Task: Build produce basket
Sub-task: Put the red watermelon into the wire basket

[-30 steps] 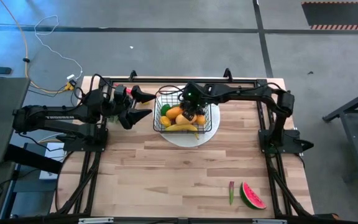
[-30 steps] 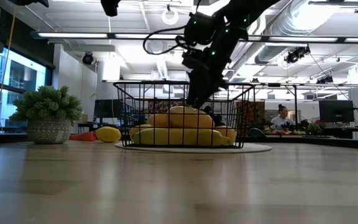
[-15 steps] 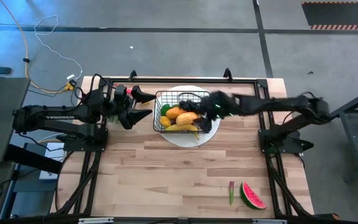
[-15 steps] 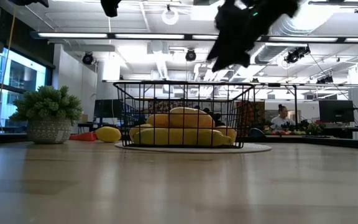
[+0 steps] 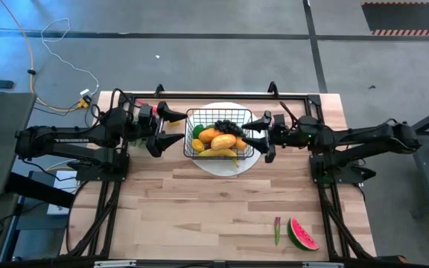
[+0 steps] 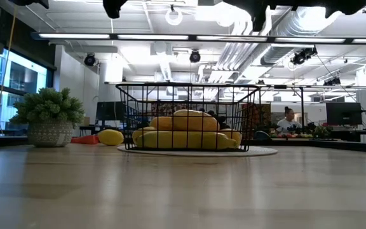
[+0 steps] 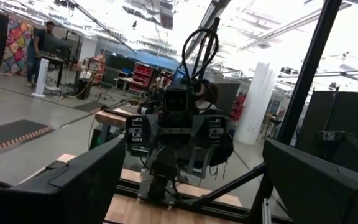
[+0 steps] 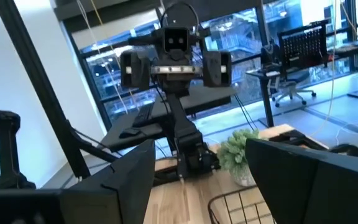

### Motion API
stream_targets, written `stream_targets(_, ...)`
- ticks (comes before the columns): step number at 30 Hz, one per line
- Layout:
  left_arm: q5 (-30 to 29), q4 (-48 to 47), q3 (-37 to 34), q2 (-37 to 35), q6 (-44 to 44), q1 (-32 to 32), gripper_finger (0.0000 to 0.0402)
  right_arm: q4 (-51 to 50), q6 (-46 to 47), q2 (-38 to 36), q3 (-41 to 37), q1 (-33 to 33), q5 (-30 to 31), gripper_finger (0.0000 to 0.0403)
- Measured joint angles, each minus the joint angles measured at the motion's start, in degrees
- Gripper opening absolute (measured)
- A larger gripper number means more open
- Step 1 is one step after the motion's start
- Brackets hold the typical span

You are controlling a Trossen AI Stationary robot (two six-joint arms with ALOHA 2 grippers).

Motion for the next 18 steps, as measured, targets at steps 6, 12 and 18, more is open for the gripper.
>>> stream_targets(6,0.0,-0.04,0.0,0.0,0.02,0.0,0.0372,0.01,0.44,0.02,0.01,0.0,0.0,0.0233)
stream_targets(12,0.0,0.0,0.0,0.0,0.03,0.0,0.0372,0.04,0.49,0.02,0.0,-0.02,0.0,0.0233)
stream_targets(18,0.0,-0.02,0.0,0.0,0.02,0.0,0.0372,0.04,1.4,0.03,0.01,-0.02,0.0,0.0233)
